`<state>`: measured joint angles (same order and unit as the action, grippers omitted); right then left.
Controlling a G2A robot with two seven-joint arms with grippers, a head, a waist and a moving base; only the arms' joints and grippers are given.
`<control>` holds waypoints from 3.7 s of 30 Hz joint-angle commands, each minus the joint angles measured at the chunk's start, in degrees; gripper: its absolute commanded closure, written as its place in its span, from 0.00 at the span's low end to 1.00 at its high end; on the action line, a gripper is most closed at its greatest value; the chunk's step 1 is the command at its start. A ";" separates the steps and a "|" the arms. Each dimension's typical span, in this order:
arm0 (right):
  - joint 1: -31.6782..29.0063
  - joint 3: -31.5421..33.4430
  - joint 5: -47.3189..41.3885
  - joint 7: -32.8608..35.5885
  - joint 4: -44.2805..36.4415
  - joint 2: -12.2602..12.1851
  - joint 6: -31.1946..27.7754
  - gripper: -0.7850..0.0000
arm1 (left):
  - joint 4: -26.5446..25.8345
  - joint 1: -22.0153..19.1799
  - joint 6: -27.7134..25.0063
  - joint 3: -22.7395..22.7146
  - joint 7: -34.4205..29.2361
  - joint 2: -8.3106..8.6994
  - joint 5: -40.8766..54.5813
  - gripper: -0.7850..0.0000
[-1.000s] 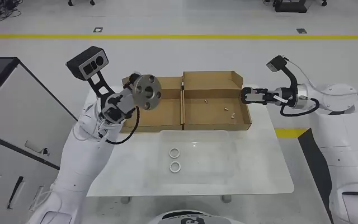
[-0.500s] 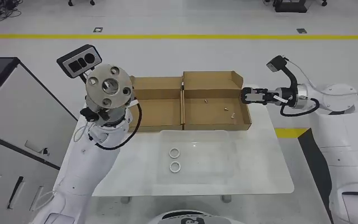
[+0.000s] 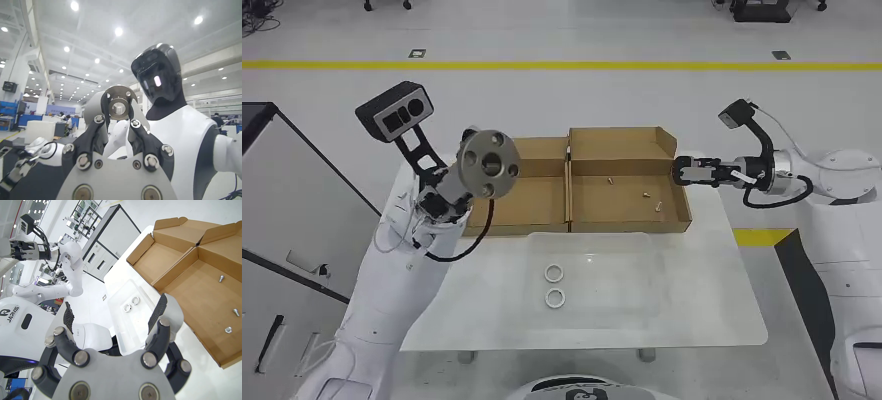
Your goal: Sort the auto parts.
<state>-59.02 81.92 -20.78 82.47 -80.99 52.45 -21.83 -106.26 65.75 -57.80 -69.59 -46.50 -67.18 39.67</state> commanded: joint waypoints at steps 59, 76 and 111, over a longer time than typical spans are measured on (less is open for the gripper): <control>0.00 0.00 -0.01 0.00 0.00 0.00 0.00 0.00 | -2.14 3.96 18.16 -4.37 14.37 -1.21 -25.06 1.00; 0.00 0.00 -0.01 0.00 0.00 0.00 0.00 0.00 | -0.76 4.09 29.64 -3.27 15.86 -0.91 -50.11 1.00; 0.00 0.00 -0.01 0.00 0.00 0.00 0.00 0.00 | 24.51 -14.97 39.68 11.99 -2.47 -1.95 -81.89 1.00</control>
<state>-59.02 81.92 -20.78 82.47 -80.99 52.45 -21.83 -83.49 51.30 -18.45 -58.45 -49.33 -68.91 -42.29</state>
